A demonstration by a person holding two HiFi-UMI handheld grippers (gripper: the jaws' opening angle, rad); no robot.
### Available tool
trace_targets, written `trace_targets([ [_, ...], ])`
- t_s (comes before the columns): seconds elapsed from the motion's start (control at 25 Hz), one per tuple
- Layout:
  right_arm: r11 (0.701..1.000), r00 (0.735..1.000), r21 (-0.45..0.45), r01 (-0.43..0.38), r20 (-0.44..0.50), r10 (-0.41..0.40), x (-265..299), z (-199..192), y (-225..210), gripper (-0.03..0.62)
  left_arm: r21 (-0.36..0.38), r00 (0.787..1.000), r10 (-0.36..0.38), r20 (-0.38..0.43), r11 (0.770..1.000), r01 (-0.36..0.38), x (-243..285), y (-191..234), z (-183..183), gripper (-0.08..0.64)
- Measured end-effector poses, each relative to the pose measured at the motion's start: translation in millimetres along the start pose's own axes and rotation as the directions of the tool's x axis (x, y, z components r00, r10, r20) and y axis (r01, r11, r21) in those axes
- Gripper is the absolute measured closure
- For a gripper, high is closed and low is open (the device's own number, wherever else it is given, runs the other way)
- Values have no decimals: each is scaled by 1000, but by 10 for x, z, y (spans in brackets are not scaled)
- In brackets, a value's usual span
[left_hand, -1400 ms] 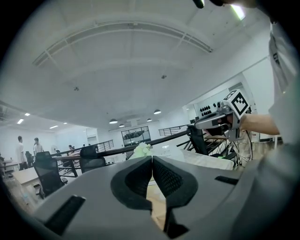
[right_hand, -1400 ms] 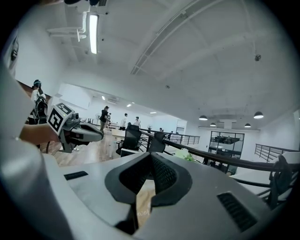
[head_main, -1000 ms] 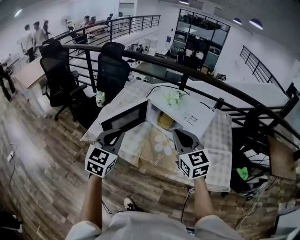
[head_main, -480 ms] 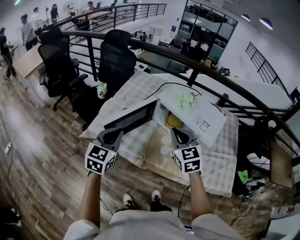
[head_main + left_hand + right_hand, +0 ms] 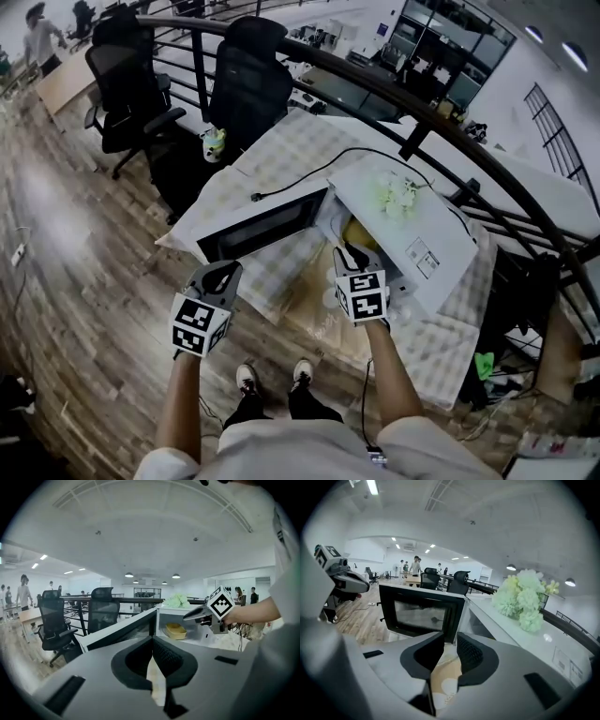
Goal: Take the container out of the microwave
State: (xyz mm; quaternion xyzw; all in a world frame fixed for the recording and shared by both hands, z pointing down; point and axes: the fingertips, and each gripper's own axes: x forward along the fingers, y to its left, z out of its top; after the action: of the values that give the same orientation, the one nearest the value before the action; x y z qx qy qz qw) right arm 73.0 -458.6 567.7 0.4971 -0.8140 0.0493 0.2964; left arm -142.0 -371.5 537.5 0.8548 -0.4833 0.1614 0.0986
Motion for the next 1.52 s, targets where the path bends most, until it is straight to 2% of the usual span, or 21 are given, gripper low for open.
trace_targets([
  [0.16, 1000, 997, 13, -5, -80, 6, 420, -303, -175, 468, -23, 998, 18, -52, 1000, -20, 145, 23, -216, 541],
  [0.32, 1000, 986, -18, -12, -167, 9, 780, -566, -304, 449, -62, 1000, 17, -16, 998, -18, 261, 49, -308, 541],
  [0.44, 998, 980, -68, -10, -197, -3, 1012, -678, -391, 449, -68, 999, 8, -38, 998, -11, 347, 41, -443, 541],
  [0.6, 991, 951, -131, -35, -309, -7, 1203, -893, -446, 421, -93, 998, -3, -65, 996, -3, 427, 21, -591, 541],
  [0.84, 982, 908, -177, -69, -418, -11, 1421, -1085, -501, 407, -110, 996, 38, -84, 993, -47, 459, 122, -724, 541],
  [0.92, 971, 898, -228, -76, -440, -33, 1453, -1095, -512, 415, -115, 995, 51, -91, 992, -61, 445, 159, -765, 541],
  [1.08, 943, 886, -316, -101, -460, -58, 1476, -1090, -497, 529, -114, 993, 56, -104, 991, -67, 398, 198, -826, 541],
  [1.2, 942, 879, -304, -143, -476, -21, 1446, -1092, -396, 549, -112, 993, 53, -105, 992, -65, 347, 215, -833, 541],
  [1.52, 940, 873, -261, -221, -483, 70, 1227, -1089, 48, 552, -93, 995, 34, -94, 995, -43, 117, 209, -797, 541],
])
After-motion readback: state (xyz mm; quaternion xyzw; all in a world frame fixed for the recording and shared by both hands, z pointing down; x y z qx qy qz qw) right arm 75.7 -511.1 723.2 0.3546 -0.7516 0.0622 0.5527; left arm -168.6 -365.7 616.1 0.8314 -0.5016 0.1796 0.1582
